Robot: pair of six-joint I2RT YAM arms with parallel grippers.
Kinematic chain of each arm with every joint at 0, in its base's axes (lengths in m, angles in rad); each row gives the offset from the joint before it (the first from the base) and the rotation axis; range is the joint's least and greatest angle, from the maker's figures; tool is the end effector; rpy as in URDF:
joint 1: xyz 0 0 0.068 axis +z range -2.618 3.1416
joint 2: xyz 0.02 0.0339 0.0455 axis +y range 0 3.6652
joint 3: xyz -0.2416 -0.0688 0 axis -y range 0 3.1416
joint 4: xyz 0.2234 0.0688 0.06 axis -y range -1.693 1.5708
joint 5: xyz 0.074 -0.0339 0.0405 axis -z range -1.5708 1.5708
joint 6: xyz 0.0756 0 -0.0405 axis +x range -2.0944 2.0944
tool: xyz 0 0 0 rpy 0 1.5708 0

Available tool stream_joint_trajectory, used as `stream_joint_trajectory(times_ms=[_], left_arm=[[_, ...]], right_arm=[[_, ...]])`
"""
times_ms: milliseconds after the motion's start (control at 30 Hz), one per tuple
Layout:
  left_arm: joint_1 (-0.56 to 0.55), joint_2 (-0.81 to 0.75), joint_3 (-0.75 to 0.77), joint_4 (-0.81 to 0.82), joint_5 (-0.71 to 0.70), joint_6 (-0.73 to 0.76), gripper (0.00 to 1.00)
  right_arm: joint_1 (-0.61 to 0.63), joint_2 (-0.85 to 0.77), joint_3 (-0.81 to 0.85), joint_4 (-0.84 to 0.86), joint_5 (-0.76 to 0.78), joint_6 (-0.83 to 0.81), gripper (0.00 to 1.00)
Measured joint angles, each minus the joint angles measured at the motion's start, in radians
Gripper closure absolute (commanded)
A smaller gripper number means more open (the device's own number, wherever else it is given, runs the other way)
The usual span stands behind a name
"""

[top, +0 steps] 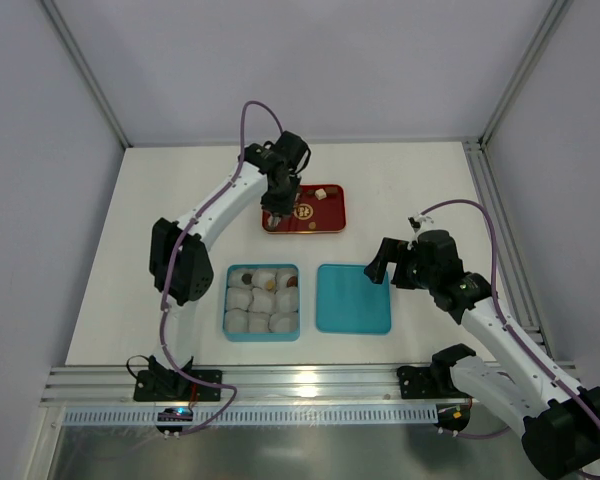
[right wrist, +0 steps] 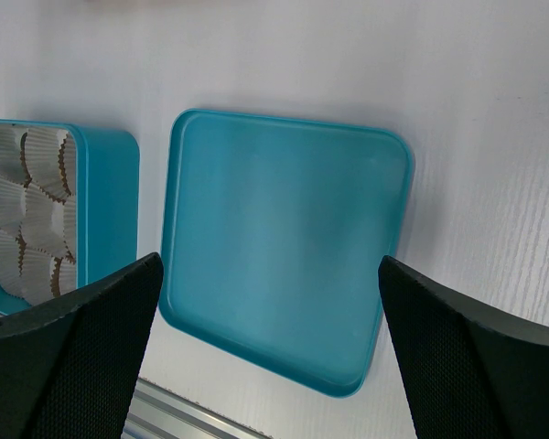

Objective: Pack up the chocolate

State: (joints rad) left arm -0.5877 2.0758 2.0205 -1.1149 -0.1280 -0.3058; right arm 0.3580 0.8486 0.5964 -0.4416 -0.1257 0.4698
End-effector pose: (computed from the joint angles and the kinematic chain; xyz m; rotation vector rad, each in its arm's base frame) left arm 0.3560 -0.2256 0.2353 0.3477 2.7028 -0.0815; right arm 0.1898 0.0811 0.2019 0.0614 2.3240 0.5722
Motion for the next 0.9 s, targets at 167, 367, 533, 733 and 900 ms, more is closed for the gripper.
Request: stream_joint_trajectory(times_ms=[167,367,533,733,900], left_arm=[[0.0,-0.011,-0.027,0.002,0.002,0.0,0.87],[0.0,-0.04,-0.047,0.001,0.009,-0.001,0.89],[0.0,-0.073,-0.05,-0.001,0.01,-0.002,0.89],[0.0,-0.14,-0.077,-0.003,0.018,-0.009,0.89],[0.0,-0.21,-0.1,-0.005,0.033,-0.025,0.89]], right_arm=[[0.0,0.0,0.0,0.0,0.0,0.0,0.0],[0.0,0.0,0.0,0.002,0.0,0.0,0.0],[0.0,0.0,0.0,0.008,0.0,0.0,0.0],[0.0,0.004,0.0,0.018,0.0,0.001,0.0],[0.0,0.011,-0.001,0.025,-0.001,0.001,0.0]])
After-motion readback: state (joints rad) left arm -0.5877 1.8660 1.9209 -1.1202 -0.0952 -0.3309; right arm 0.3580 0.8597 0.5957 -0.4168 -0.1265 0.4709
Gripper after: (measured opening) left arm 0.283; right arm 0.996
